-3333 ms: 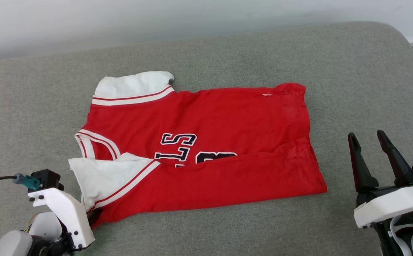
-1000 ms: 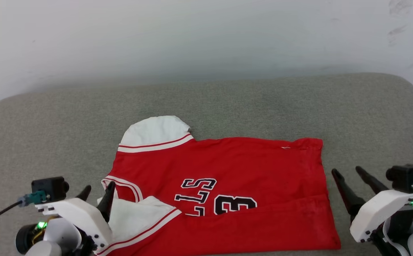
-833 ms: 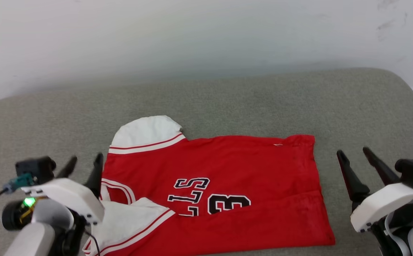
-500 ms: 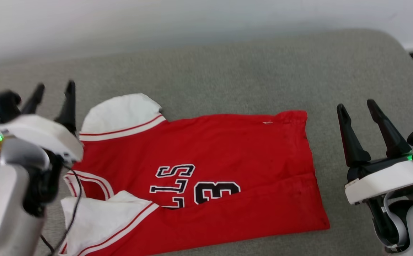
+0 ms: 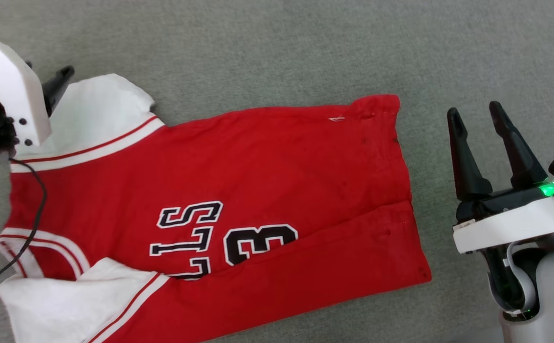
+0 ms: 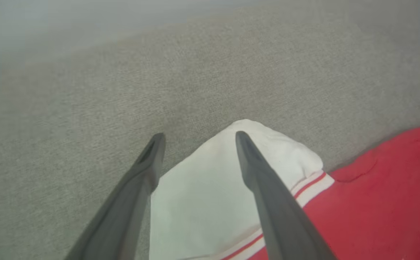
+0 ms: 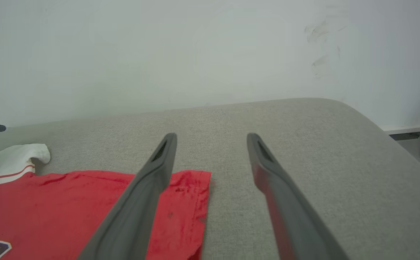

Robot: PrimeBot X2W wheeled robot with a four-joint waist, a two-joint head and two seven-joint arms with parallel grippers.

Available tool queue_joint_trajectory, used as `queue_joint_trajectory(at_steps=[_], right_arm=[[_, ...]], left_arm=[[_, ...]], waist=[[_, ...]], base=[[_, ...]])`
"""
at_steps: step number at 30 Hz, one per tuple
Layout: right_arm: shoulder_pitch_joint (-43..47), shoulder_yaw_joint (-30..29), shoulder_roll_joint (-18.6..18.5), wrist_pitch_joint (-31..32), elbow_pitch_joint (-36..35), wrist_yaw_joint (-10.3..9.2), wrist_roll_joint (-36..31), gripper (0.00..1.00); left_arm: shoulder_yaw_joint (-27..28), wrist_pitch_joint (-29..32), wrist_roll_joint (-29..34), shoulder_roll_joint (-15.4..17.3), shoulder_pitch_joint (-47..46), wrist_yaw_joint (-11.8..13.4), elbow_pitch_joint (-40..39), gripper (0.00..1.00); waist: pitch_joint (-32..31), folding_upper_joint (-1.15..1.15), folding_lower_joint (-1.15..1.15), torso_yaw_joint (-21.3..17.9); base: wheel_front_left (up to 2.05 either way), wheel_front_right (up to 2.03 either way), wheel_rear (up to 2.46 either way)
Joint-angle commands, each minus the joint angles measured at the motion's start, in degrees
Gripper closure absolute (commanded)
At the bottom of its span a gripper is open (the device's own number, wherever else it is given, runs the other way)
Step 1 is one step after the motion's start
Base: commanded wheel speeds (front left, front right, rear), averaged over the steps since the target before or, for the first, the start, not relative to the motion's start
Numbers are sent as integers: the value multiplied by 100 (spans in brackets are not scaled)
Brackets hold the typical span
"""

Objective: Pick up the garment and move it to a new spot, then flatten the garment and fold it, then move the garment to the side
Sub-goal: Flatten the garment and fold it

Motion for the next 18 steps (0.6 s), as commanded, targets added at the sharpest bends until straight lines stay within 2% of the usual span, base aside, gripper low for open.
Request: queue_joint_trajectory(at_steps=[1,7,9,10,11,12,14,18], right_arm=[[-72,18,38,-49,30,-2,34,0],[-161,140,102,-194,188,-2,102,0],[-192,184,97,-253,237,-2,123,0],[-198,184,89,-264,241,-2,133,0],[-205,180,80,-281,245,-2,139,0],[-206,174,69,-288,256,-2,144,0],[-191,134,36,-264,262,-2,150,0],[-167,78,-44,-78,310,-1,238,0]], left_arm=[[-45,177,-59,51,-54,-13,63,0],[-290,1165,-88,270,-173,127,445,0],[-454,1579,-110,237,21,288,736,0],[-511,1719,-145,200,88,337,816,8],[-524,1802,-219,133,162,375,872,59],[-541,1869,-266,59,222,395,913,100],[-572,1856,-321,-34,298,400,934,100],[-503,1441,-292,-172,233,332,952,100]], waist=[[181,0,-1,-169],[406,0,-1,-358],[453,0,-1,-425],[455,0,-1,-440],[451,0,-1,-451],[435,0,-1,-453],[383,0,-1,-435],[182,0,-1,-315]], base=[[0,0,0],[0,0,0],[0,0,0],[0,0,0],[0,0,0],[0,0,0],[0,0,0],[0,0,0]])
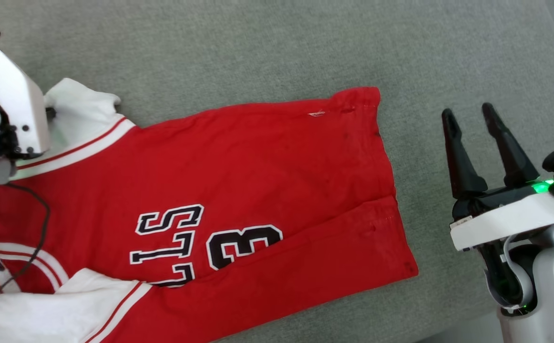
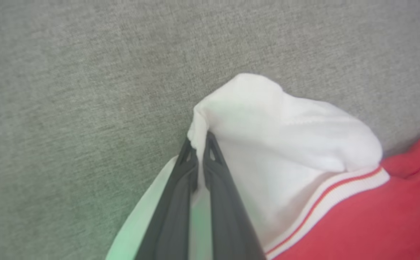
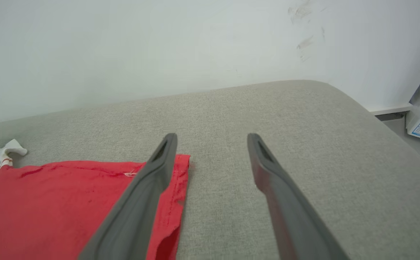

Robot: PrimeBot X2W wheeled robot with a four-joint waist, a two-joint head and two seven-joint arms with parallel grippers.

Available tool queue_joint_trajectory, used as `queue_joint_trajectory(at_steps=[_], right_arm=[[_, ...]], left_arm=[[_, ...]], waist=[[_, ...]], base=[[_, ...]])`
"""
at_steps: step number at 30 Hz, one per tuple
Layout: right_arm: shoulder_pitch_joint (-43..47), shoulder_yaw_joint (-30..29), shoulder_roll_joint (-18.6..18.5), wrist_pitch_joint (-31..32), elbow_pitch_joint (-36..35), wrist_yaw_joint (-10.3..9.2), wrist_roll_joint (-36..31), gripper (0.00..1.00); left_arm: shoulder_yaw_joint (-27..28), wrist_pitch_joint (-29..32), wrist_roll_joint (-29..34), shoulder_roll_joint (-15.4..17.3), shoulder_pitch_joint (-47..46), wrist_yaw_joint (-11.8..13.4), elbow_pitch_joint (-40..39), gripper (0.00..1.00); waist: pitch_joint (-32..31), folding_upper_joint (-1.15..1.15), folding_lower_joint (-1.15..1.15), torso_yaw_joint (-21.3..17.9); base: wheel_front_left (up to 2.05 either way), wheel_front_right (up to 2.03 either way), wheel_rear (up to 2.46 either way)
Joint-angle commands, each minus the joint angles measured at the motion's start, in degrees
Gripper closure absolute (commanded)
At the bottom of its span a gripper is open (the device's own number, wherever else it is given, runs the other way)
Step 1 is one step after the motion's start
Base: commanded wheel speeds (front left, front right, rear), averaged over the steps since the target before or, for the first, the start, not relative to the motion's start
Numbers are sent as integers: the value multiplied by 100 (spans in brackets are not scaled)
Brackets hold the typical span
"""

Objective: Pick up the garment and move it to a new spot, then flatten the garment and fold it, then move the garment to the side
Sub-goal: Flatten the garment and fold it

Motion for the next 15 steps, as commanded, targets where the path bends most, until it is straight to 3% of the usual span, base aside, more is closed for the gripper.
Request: queue_joint_trajectory(at_steps=[1,9,15], right_arm=[[-37,-2,-57,82,34,-2,71,0],[-412,-30,-537,1381,1071,-1,753,0],[-1127,52,-839,2369,1913,-2,1120,0]], left_arm=[[-164,-29,29,-171,379,-41,178,100],[19,-1278,94,-569,174,-300,312,100],[-84,-1768,237,-820,-40,-478,103,100]], waist=[[-146,0,0,107],[-686,0,0,586],[-633,0,0,1030]], base=[[0,0,0],[0,0,0],[0,0,0]])
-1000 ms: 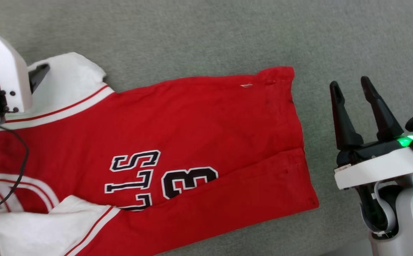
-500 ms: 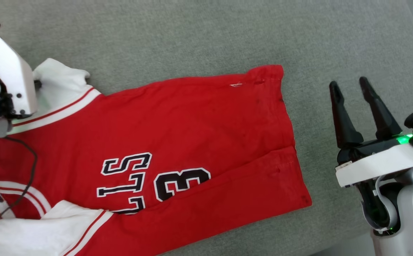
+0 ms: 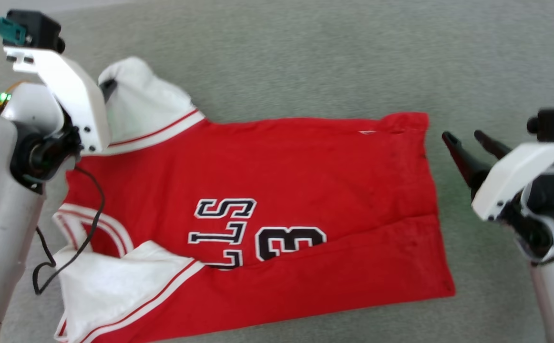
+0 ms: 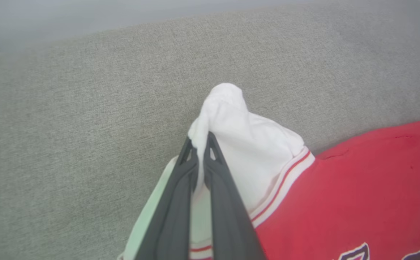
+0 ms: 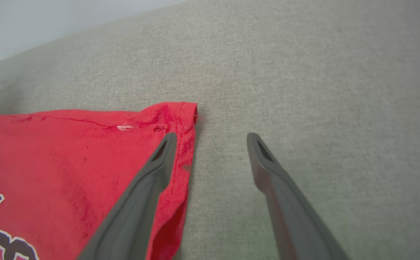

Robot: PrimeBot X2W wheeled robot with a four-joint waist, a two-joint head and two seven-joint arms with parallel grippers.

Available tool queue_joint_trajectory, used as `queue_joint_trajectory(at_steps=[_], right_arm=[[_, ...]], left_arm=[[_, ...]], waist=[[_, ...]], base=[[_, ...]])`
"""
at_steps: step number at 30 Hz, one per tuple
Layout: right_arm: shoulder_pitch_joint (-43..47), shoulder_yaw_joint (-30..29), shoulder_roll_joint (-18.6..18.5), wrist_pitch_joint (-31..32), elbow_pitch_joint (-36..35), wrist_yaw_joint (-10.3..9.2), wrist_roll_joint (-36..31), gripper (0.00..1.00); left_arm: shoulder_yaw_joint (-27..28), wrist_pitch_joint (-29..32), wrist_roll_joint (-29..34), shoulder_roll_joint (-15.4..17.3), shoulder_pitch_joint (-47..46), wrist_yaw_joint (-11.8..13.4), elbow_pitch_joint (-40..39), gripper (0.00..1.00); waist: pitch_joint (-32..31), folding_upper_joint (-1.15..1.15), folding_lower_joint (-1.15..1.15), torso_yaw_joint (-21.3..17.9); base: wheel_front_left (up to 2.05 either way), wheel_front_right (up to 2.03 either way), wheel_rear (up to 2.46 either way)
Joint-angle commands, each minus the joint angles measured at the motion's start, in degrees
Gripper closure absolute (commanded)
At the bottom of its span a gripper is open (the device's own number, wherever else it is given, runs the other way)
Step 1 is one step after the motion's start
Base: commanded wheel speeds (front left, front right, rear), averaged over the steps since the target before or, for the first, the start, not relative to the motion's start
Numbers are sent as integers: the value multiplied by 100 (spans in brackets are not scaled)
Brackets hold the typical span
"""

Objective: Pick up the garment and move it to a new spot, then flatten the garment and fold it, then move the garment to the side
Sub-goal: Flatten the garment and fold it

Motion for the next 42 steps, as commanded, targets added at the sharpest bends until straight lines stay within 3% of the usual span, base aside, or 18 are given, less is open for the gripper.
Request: queue_joint_trajectory(at_steps=[1,9,13,14,15,16,19,27,36,42], right_arm=[[-219,29,-69,144,147,-2,45,0],[-1277,373,-259,1155,1172,-2,164,0],[-1449,605,-166,1838,1856,-3,216,0],[-1455,661,-144,2013,2006,-3,196,61],[-1473,702,-121,2154,2124,-3,186,88],[-1502,722,-104,2230,2185,-3,184,100],[-1686,745,-160,2215,2138,-1,186,100],[-1754,591,-497,1448,1345,-2,125,100],[-561,216,-534,1171,435,-3,195,100],[394,10,-372,1085,96,-3,261,100]], left_arm=[[-29,-81,45,-56,-91,-33,-71,100],[-151,-291,195,-215,-319,-82,-437,100],[-185,-389,220,-266,-301,-114,-442,100],[-191,-412,210,-279,-287,-124,-433,100],[-197,-428,208,-282,-273,-128,-421,100],[-202,-437,208,-285,-264,-129,-409,100],[-208,-522,202,-307,-226,-147,-362,100],[-15,-1119,113,-237,250,-128,-438,100],[237,-1648,-20,4,1699,272,-1199,100],[224,-1785,-217,-61,2822,545,-1547,100]], waist=[[72,0,0,229],[486,0,0,618],[569,0,0,691],[576,0,0,702],[580,0,0,711],[583,0,0,720],[537,0,0,742],[8,0,0,774],[-670,0,0,829],[-963,0,0,846]], base=[[0,0,0],[0,0,0],[0,0,0],[0,0,0],[0,0,0],[0,0,0],[0,0,0],[0,0,0],[0,0,0],[0,0,0]])
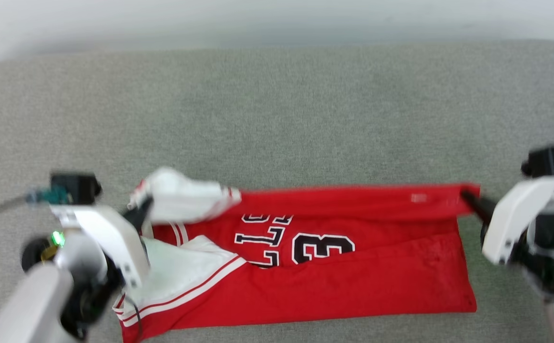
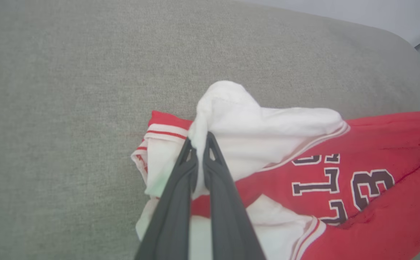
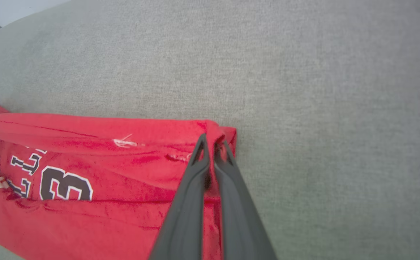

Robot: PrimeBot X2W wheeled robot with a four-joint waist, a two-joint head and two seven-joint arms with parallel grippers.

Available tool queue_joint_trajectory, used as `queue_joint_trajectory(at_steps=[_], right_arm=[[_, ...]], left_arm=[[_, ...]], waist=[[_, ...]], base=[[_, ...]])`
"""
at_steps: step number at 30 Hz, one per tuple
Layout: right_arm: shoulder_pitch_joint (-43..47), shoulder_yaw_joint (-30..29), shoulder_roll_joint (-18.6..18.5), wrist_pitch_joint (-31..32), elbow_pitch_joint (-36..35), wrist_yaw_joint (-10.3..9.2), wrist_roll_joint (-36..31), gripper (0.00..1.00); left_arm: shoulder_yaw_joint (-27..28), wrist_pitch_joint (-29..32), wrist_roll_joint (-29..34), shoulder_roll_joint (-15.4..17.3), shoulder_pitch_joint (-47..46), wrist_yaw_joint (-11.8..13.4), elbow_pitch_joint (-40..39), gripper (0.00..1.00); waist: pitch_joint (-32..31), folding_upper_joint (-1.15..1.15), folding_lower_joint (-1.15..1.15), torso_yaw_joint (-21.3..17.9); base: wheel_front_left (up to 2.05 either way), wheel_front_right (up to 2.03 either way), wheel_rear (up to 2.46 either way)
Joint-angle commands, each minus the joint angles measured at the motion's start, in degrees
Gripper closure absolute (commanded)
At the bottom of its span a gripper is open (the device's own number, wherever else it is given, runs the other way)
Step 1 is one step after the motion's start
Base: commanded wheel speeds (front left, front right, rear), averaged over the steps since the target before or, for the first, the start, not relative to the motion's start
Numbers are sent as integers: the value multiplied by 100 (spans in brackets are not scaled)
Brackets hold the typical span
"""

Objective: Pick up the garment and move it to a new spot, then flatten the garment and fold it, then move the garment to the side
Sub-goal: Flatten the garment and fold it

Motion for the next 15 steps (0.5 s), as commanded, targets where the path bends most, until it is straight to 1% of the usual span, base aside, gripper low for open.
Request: queue_joint_trajectory(at_steps=[1,3,7,8,9,10,11,12,15], right_arm=[[164,-35,29,-21,-35,-2,25,100],[501,-59,98,-41,-53,-2,26,100],[1037,-114,225,-158,51,-3,49,100],[1142,-113,237,-192,107,-3,23,85],[1233,-91,256,-249,143,-2,-14,16],[1304,-94,319,-325,189,-2,17,0],[1381,-77,334,-419,233,-2,-3,0],[1437,-63,341,-542,265,-2,-46,0],[1525,-71,398,-1021,268,-2,-96,0]], left_arm=[[-16,-30,-36,-30,139,34,-28,100],[-22,-68,-157,-91,568,121,1,100],[-53,-91,-396,-229,1188,205,120,100],[-83,-67,-437,-270,1296,200,178,100],[-106,-94,-453,-296,1365,162,248,77],[-124,-118,-495,-370,1397,148,330,54],[-203,-108,-484,-439,1443,118,401,0],[-267,-133,-445,-485,1462,96,462,0],[-269,-514,-267,-604,1406,147,572,0]], waist=[[-109,0,1,18],[-189,0,1,-8],[-270,0,1,-37],[-288,0,1,-34],[-293,0,1,-29],[-302,0,1,-16],[-321,0,1,-6],[-333,0,1,-4],[-439,0,1,-4]], base=[[0,0,0],[0,0,0],[0,0,0],[0,0,0],[0,0,0],[0,0,0],[0,0,0],[0,0,0],[0,0,0]])
